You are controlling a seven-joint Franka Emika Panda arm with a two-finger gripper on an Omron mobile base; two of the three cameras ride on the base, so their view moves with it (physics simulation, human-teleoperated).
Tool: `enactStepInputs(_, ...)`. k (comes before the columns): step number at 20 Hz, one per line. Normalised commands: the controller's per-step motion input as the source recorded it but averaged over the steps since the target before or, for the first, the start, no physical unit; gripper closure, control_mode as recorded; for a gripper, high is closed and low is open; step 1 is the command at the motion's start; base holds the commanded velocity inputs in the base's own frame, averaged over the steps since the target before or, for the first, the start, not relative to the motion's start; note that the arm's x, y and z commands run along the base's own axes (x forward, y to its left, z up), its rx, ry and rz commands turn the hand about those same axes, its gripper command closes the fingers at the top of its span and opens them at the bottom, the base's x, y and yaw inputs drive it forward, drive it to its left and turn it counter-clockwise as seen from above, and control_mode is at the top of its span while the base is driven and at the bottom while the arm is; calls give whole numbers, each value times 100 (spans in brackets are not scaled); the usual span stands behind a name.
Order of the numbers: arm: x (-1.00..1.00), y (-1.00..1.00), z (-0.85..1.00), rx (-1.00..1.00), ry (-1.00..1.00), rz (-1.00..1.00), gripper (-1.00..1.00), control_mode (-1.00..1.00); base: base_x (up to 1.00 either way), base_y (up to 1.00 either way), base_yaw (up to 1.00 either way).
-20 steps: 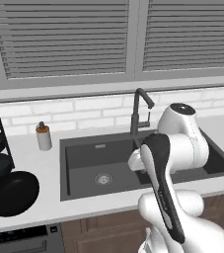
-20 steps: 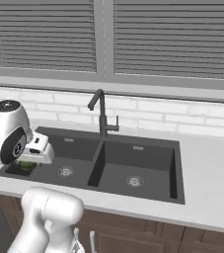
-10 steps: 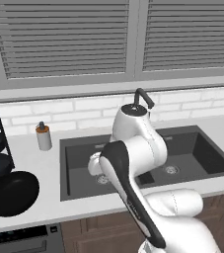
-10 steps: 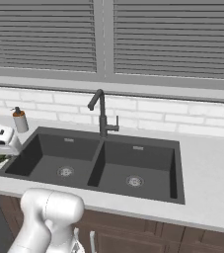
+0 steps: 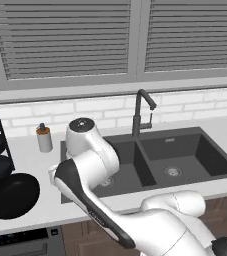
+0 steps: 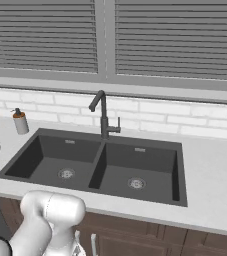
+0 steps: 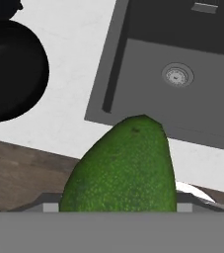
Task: Pick the avocado from the sink and place it in the bowl. Then pick the bowl and place it in the microwave. Then close the microwave door and press the start button.
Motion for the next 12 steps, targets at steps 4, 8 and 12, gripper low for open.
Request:
enactStepInputs(4, 54, 100, -34, -5, 0, 0, 100, -100, 0, 0, 0)
enactStepInputs(8, 58, 94, -35, -5, 4, 0, 100, -100, 0, 0, 0)
enactStepInputs(12, 49, 76, -32, -5, 6, 0, 100, -100, 0, 0, 0)
